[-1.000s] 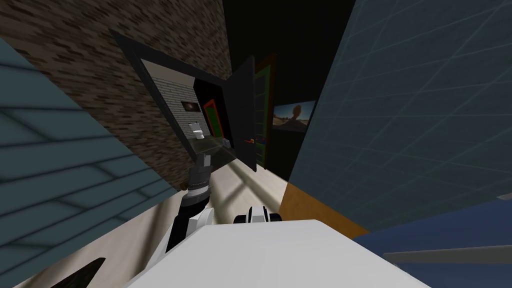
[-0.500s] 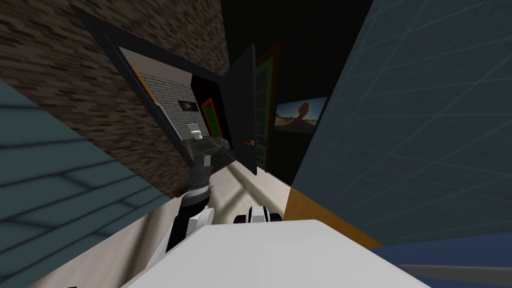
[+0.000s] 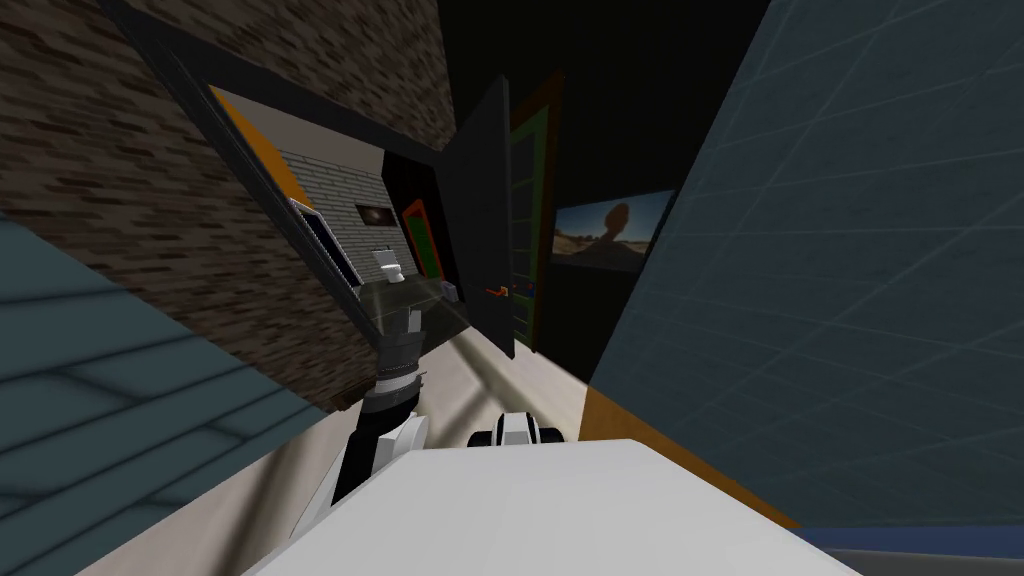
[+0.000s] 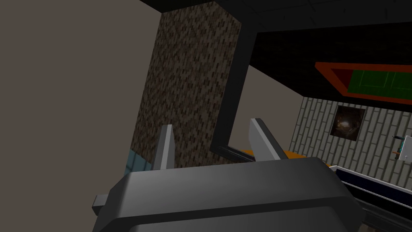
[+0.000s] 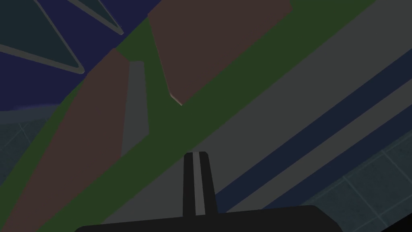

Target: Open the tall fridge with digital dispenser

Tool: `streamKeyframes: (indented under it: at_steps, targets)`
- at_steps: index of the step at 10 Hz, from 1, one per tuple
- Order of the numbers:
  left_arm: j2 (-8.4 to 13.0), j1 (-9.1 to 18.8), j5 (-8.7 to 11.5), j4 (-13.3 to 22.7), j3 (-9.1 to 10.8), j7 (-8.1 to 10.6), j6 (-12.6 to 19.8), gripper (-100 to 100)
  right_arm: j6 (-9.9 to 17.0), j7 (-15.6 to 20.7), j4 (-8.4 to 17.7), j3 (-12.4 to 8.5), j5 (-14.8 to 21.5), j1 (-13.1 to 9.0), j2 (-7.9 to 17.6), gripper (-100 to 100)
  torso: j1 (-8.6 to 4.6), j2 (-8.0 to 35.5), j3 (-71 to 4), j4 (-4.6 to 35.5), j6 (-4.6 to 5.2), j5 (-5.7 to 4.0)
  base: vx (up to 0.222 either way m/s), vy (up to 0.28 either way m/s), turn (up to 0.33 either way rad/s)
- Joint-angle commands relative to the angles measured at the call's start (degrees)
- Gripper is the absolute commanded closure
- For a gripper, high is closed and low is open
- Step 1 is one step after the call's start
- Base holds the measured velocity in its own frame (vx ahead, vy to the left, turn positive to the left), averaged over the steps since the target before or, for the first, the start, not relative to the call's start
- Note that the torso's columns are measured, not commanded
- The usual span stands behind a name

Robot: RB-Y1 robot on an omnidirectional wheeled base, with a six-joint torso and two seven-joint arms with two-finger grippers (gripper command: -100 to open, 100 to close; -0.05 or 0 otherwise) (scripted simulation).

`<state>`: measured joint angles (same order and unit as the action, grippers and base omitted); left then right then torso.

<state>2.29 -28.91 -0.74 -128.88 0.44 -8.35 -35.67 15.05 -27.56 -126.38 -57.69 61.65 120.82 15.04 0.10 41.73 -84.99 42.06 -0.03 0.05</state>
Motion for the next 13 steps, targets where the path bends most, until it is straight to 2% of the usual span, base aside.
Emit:
streamKeyframes:
  at_steps: [1, 5, 6, 7, 9, 12, 13]
  targets:
    - [0.0, 0.0, 0.0, 0.0, 0.00, 0.00, 0.0, 0, -0.8, 0.4, 2.8, 0.6, -0.7, -0.3, -0.6, 100, -0.02, 0.4, 0.3, 0.1, 0.01, -0.01, 0.304, 0.007, -0.019]
    - [0.0, 0.0, 0.0, 0.0, 0.00, 0.00, 0.0, 0, -1.5, 1.2, 6.1, 1.8, -2.2, -0.1, -1.7, 100, -0.17, 0.5, 0.4, 0.2, 0.03, -0.05, 0.281, 0.014, -0.002]
    - [0.0, 0.0, 0.0, 0.0, 0.00, 0.00, 0.0, 0, -1.0, 1.2, 5.6, 1.8, -2.4, 0.1, -1.1, 100, -0.22, 0.6, 0.4, 0.2, 0.01, -0.08, 0.119, -0.001, 0.001]
    - [0.0, 0.0, 0.0, 0.0, 0.00, 0.00, 0.0, 0, 0.5, 0.7, 6.0, 0.0, -1.5, 0.2, -0.8, -100, -0.15, 1.0, 0.6, 0.3, 0.02, -0.06, 0.017, -0.069, 0.068]
    - [0.0, 0.1, 0.0, 0.0, 0.00, 0.00, 0.0, 0, 2.7, -0.2, 6.4, -2.4, -0.1, 0.2, -0.6, -100, -0.30, 1.1, 0.8, 0.4, 0.03, -0.13, -0.033, -0.109, 0.090]
    - [0.0, 0.1, 0.0, 0.0, 0.01, 0.00, 0.0, 0, 7.4, -2.0, 7.4, -7.2, 3.2, 0.2, 0.1, -100, -0.30, 0.5, 0.4, 0.2, 0.01, -0.11, -0.047, -0.200, 0.108]
    - [0.0, 0.1, 0.0, 0.0, 0.01, 0.00, 0.0, 0, 7.7, -2.0, 7.4, -7.2, 3.2, 0.2, 0.1, -100, -0.16, 0.4, 0.3, 0.2, 0.02, -0.07, -0.026, -0.139, 0.047]
